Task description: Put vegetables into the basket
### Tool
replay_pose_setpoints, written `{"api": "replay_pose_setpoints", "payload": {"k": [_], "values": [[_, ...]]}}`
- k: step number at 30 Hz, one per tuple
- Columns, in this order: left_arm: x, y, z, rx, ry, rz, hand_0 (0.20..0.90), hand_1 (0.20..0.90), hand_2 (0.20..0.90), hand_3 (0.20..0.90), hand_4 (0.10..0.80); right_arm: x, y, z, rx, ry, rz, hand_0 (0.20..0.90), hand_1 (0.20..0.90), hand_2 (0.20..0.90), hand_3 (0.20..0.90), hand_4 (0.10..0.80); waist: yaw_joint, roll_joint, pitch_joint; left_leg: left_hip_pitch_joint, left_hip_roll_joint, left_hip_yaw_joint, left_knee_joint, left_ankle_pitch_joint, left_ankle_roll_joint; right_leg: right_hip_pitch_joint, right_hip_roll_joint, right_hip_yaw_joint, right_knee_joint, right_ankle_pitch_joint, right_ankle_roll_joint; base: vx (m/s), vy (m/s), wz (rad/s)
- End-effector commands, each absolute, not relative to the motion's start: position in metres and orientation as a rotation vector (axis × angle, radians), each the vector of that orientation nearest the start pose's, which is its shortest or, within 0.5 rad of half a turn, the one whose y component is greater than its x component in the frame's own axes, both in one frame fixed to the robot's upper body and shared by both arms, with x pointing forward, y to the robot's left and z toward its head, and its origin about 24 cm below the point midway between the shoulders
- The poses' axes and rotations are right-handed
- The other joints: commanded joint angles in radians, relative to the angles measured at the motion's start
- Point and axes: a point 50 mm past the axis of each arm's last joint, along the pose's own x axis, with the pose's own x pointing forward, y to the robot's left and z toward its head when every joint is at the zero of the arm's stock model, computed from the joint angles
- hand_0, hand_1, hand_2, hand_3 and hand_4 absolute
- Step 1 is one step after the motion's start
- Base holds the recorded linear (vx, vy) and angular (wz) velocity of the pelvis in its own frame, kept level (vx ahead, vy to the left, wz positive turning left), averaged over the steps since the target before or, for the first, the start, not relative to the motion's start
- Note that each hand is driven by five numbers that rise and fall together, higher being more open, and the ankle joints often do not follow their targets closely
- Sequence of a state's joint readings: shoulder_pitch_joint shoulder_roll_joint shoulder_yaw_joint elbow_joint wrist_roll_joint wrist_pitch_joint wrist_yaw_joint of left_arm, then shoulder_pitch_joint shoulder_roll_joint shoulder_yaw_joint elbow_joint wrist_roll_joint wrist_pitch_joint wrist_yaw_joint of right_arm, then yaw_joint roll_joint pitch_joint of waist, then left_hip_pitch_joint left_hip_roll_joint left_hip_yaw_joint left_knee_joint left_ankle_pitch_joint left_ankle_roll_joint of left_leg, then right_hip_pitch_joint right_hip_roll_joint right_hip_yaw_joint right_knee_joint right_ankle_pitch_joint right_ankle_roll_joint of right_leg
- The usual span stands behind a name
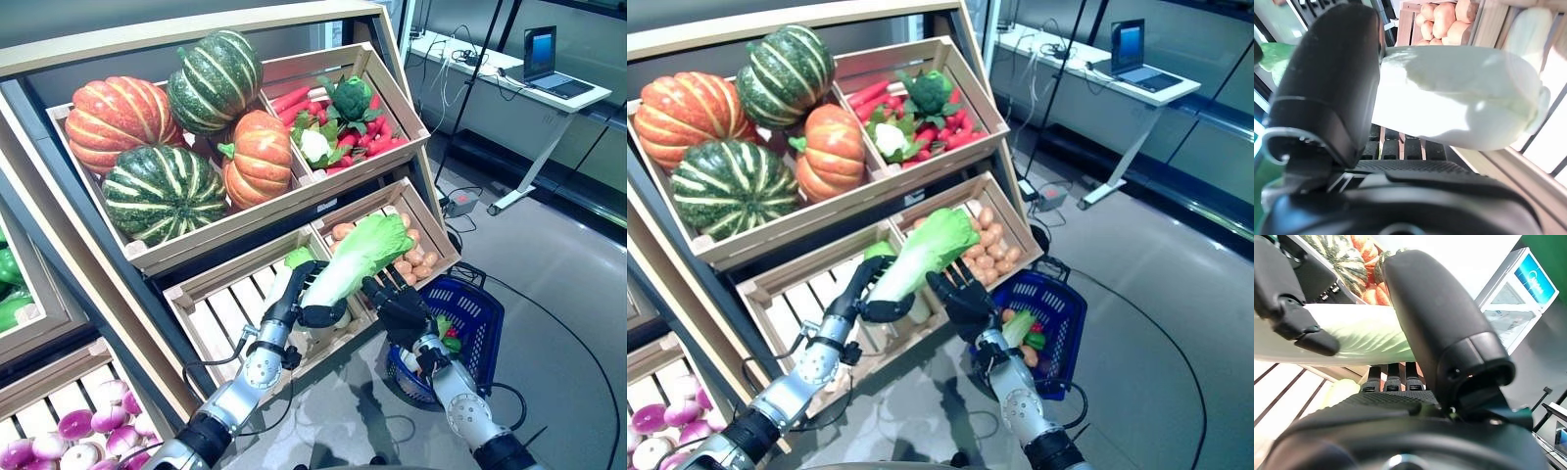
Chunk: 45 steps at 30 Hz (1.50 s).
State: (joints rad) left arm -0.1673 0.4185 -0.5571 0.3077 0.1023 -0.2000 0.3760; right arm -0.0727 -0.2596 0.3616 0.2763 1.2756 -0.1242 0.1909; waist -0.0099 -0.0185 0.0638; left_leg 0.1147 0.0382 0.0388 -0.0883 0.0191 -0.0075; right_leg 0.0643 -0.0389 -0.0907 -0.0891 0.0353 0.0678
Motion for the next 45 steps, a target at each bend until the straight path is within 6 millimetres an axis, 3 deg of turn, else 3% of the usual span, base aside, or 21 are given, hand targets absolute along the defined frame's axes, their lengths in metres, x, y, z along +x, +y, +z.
{"api": "replay_pose_setpoints", "payload": {"k": [1,9,19,20,21,22,45], "values": [[0.267,0.081,0.067,0.517,-0.48,-0.378,0.3,0.3,0.3,0.3,0.4,0.296,-0.111,0.094,1.132,-0.226,0.427,0.9,0.9,0.9,0.9,0.8,0.006,-0.021,-0.05,-0.03,-0.015,-0.007,0.001,-0.007,0.013,0.011,-0.046,-0.005,0.002,0.04,0.005,0.0,0.0,0.0],[0.261,0.071,0.064,0.484,-0.474,-0.469,0.3,0.3,0.3,0.3,0.4,0.302,-0.112,0.105,1.197,-0.262,0.44,0.9,0.9,0.9,0.9,0.8,0.005,-0.021,-0.049,-0.029,-0.014,-0.01,0.001,-0.01,0.013,0.012,-0.046,-0.003,0.002,0.039,0.004,0.0,0.0,0.0],[0.258,0.065,0.073,0.518,-0.562,-0.486,0.3,0.3,0.3,0.3,0.4,0.307,-0.118,0.106,1.116,-0.261,0.395,0.9,0.9,0.9,0.9,0.8,0.004,-0.02,-0.049,-0.03,-0.014,-0.013,0.001,-0.013,0.012,0.009,-0.046,0.002,0.002,0.039,0.005,0.0,0.0,0.0],[0.257,0.065,0.073,0.518,-0.561,-0.487,0.3,0.3,0.3,0.3,0.4,0.307,-0.118,0.106,1.117,-0.26,0.393,0.599,0.599,0.599,0.599,0.599,0.004,-0.02,-0.049,-0.03,-0.014,-0.014,0.001,-0.012,0.012,0.009,-0.045,0.003,0.002,0.039,0.004,0.0,0.0,0.0],[0.258,0.065,0.073,0.519,-0.559,-0.489,0.3,0.3,0.3,0.3,0.4,0.308,-0.118,0.105,1.119,-0.26,0.385,0.366,0.366,0.366,0.366,0.444,0.004,-0.019,-0.049,-0.03,-0.014,-0.014,0.001,-0.012,0.013,0.009,-0.045,0.003,0.002,0.039,0.004,0.0,0.0,0.0],[0.258,0.065,0.073,0.519,-0.559,-0.49,0.3,0.3,0.3,0.3,0.4,0.308,-0.119,0.105,1.119,-0.262,0.384,0.3,0.3,0.3,0.3,0.4,0.005,-0.019,-0.049,-0.03,-0.014,-0.014,0.001,-0.012,0.013,0.009,-0.045,0.003,0.002,0.039,0.004,0.0,0.0,0.0],[0.255,0.069,0.057,0.475,-0.448,-0.462,0.3,0.3,0.3,0.3,0.4,0.305,-0.128,0.111,1.109,-0.34,0.354,0.3,0.3,0.3,0.3,0.4,-0.001,-0.019,-0.039,-0.034,-0.01,-0.013,0.001,-0.012,0.012,0.001,-0.042,0.008,0.002,0.042,0.003,-0.001,0.0,0.0]]}}
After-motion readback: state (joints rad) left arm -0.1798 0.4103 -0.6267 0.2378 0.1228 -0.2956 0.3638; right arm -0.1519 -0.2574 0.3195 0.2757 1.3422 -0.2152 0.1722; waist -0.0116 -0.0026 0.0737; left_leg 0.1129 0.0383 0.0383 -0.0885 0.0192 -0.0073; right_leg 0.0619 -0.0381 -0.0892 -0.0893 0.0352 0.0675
